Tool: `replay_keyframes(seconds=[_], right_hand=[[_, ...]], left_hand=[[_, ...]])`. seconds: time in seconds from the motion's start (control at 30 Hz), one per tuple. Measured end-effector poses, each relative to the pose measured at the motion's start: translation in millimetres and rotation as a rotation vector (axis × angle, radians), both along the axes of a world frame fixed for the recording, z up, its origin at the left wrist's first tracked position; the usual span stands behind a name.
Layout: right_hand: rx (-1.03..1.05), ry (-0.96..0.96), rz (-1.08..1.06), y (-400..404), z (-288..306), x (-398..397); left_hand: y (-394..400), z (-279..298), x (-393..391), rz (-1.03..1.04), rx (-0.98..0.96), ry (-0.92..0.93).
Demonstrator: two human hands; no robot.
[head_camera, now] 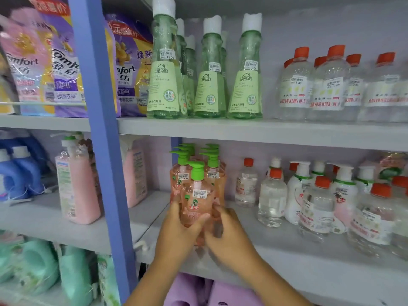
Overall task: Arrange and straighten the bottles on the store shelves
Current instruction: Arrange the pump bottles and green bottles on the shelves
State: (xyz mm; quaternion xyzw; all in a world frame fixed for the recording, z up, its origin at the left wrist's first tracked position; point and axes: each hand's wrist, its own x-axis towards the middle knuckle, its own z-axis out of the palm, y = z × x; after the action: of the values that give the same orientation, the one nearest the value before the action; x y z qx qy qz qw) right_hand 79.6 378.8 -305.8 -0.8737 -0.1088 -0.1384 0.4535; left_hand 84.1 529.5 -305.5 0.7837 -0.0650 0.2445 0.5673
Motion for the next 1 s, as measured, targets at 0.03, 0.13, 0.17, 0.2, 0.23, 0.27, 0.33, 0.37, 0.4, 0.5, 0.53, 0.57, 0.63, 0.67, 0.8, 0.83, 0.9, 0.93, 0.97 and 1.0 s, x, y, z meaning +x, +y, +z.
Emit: replay_keyframes(seconds=[0.03, 0.13, 0.17, 0.2, 0.23, 0.27, 0.33, 0.37, 0.4, 0.5, 0.53, 0.57, 0.63, 0.67, 0.8, 0.83, 0.9, 0.93, 0.97, 1.0], right_hand=[[0.03, -0.005, 0.005, -2, 2, 5], [0.175, -0.084, -0.144, -11, 11, 30], [0.177, -0.09, -0.197, -13, 14, 41], [0.168, -0.069, -0.217, -14, 18, 51], [0.143, -0.029, -0.214, -14, 20, 61], [0.115, 0.011, -0.204, -13, 21, 71], [0.077, 0.039, -0.179, -10, 16, 85], [0.063, 0.027, -0.171, -7, 12, 89], [0.057, 0.009, -0.173, -5, 8, 92], [0.073, -0.022, -0.206, -4, 0, 96], [0.073, -0.027, -0.211, -5, -1, 97], [0.071, -0.028, -0.212, -5, -1, 97], [0.069, -0.028, -0.21, -6, -2, 96], [0.069, -0.03, -0.21, -5, -2, 95], [0.05, -0.047, -0.214, -4, -5, 96], [0.053, -0.038, -0.204, -3, -6, 95], [0.06, -0.007, -0.187, -5, -7, 94], [0.069, 0.007, -0.184, -7, -7, 91], [0.088, 0.021, -0.182, -10, -6, 88], [0.104, 0.03, -0.181, -15, -4, 83]], left_hand=[[6, 0, 3, 0.029, 0.001, 0.008], [20, 1, 12, 0.128, 0.037, 0.044], [24, 2, 14, 0.149, 0.054, 0.058], [28, 3, 18, 0.152, 0.066, 0.065], [32, 4, 22, 0.145, 0.071, 0.069], [35, 4, 26, 0.137, 0.068, 0.069], [37, 5, 32, 0.113, 0.041, 0.063], [36, 5, 35, 0.097, 0.02, 0.055], [35, 4, 38, 0.089, 0.005, 0.048], [33, 0, 42, 0.117, 0.0, 0.049], [34, 0, 43, 0.125, -0.003, 0.049], [35, -1, 43, 0.125, -0.009, 0.048], [35, -2, 43, 0.107, -0.022, 0.048], [34, -3, 43, 0.098, -0.026, 0.051], [35, -7, 44, 0.096, -0.048, 0.045], [36, -7, 45, 0.092, -0.047, 0.045], [38, -6, 46, 0.064, -0.051, 0.032], [38, -6, 45, 0.046, -0.056, 0.034], [37, -6, 43, 0.03, -0.061, 0.034], [33, -7, 40, 0.048, -0.052, 0.023]])
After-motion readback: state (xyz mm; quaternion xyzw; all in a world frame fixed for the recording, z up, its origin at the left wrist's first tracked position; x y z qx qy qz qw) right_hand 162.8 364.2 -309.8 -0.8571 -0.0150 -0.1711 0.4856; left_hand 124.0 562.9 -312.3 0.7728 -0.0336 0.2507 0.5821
